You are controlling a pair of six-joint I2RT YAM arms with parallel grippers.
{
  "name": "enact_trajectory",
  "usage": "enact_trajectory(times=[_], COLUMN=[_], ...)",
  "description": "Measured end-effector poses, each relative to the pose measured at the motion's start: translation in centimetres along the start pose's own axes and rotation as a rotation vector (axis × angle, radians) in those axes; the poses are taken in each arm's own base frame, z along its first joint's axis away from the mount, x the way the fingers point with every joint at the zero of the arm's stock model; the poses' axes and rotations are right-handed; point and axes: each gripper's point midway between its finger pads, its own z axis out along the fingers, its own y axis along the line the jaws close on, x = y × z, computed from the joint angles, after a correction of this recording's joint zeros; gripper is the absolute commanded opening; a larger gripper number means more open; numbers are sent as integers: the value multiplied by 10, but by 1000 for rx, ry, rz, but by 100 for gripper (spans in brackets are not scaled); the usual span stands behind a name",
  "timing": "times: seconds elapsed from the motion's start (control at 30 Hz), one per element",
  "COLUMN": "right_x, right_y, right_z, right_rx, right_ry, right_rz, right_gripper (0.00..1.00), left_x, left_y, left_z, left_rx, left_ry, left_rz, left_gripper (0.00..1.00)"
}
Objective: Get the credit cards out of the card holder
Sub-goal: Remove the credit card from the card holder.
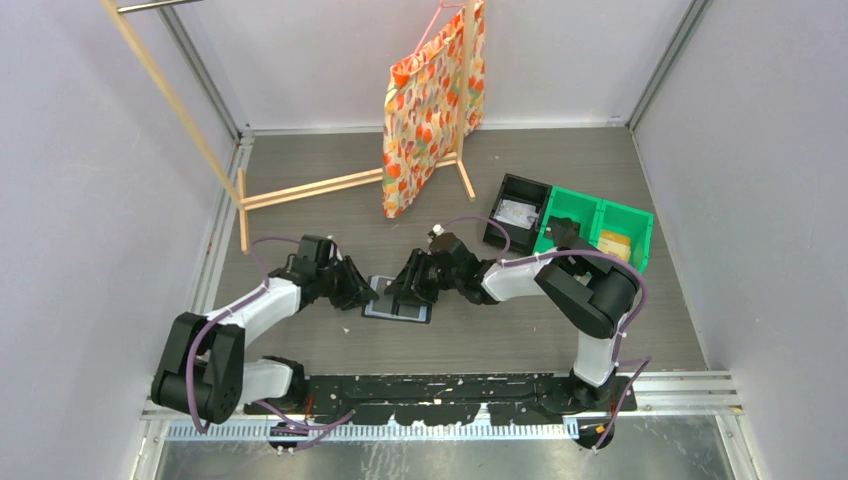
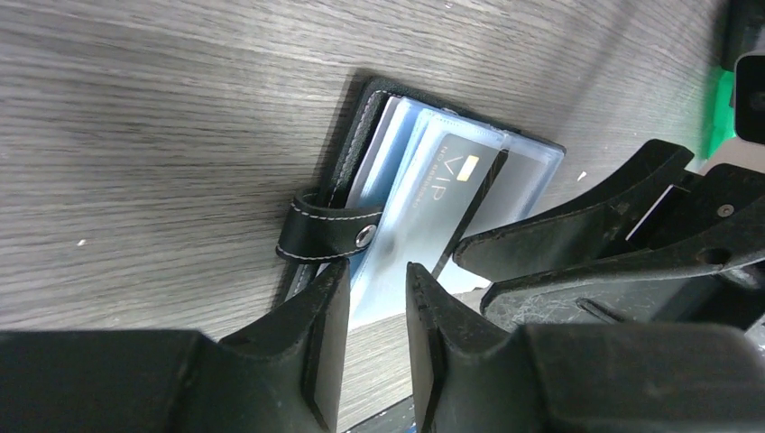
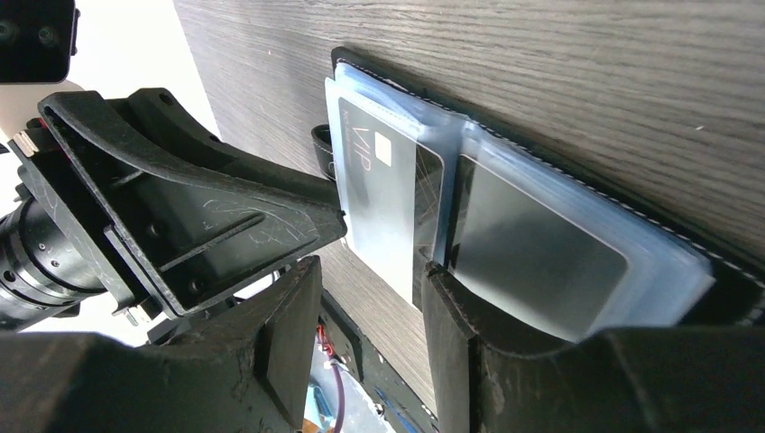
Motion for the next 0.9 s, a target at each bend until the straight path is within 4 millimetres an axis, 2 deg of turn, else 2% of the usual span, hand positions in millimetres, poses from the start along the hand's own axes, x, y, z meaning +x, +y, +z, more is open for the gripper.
enact_trajectory(times=[0.27, 0.4, 0.7, 0.9], right_x=[1, 0, -1, -5], right_y=[-1, -1, -12, -19], right_z=[0, 0, -4, -23], right_rx=[2, 1, 24, 61], right_ry=[1, 1, -9, -51], right_rz=[3, 4, 10, -8], right_gripper=[50, 50, 50, 50], left_x=[7, 9, 11, 10], left_y=[-8, -9, -14, -16], left_z=[2, 2, 3, 3], left_rx=[69, 82, 118, 127], left_ry=[28, 37, 44, 40], left_rz=[-8, -18, -28, -31], left_gripper=[16, 1, 1, 1])
